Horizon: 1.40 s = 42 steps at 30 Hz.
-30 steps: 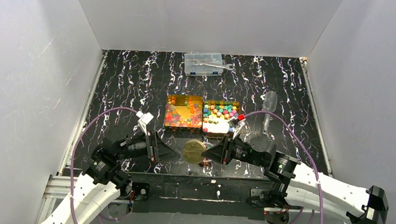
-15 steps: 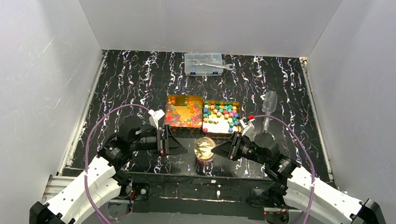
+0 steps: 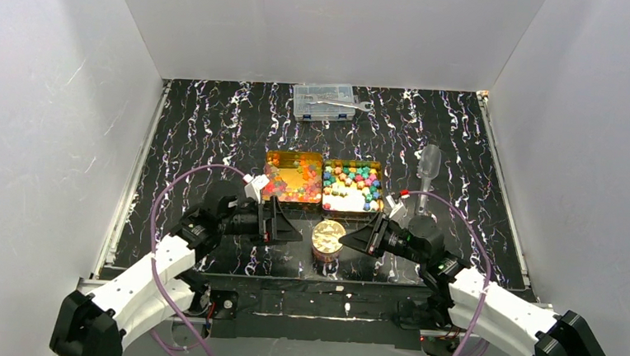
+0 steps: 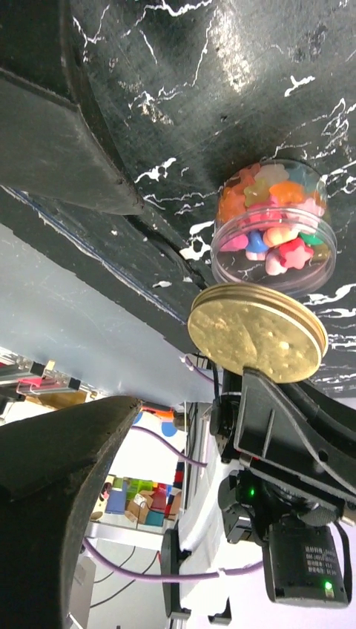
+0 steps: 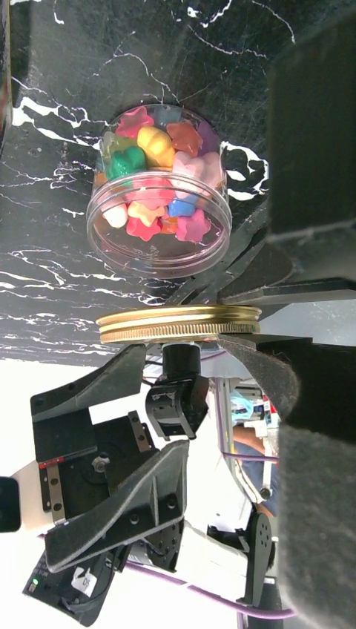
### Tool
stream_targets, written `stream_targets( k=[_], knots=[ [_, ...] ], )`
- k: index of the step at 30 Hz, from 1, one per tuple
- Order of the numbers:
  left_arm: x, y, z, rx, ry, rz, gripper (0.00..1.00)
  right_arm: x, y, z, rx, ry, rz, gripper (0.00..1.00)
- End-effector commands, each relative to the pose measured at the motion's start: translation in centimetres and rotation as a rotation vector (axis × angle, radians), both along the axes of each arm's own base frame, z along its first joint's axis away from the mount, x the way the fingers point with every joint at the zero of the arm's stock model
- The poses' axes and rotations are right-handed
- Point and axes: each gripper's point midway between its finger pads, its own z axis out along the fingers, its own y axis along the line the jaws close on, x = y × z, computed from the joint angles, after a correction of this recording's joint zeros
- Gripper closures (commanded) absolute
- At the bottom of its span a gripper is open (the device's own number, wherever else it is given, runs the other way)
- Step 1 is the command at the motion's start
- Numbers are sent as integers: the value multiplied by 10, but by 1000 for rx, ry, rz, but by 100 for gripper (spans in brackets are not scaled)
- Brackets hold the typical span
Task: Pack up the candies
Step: Close the bottle lid on the packing bottle.
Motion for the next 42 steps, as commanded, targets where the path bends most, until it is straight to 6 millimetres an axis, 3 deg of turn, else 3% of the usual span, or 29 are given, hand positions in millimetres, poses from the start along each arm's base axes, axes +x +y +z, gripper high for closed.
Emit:
stream_targets(
  k=[1, 10, 16, 42],
  knots=[
    [9, -2, -2, 23, -54, -10, 15, 6, 5, 19, 97, -33, -11, 99],
    [19, -9, -16, 122, -62, -9, 42, 9, 5, 6, 85, -3, -29, 99],
    [20, -21, -23, 176, -73, -40, 52, 10, 3, -2, 70, 19, -44, 99],
    [29, -42, -47, 293, -77, -86, 63, 17, 6, -21, 20, 54, -58, 99]
  ],
)
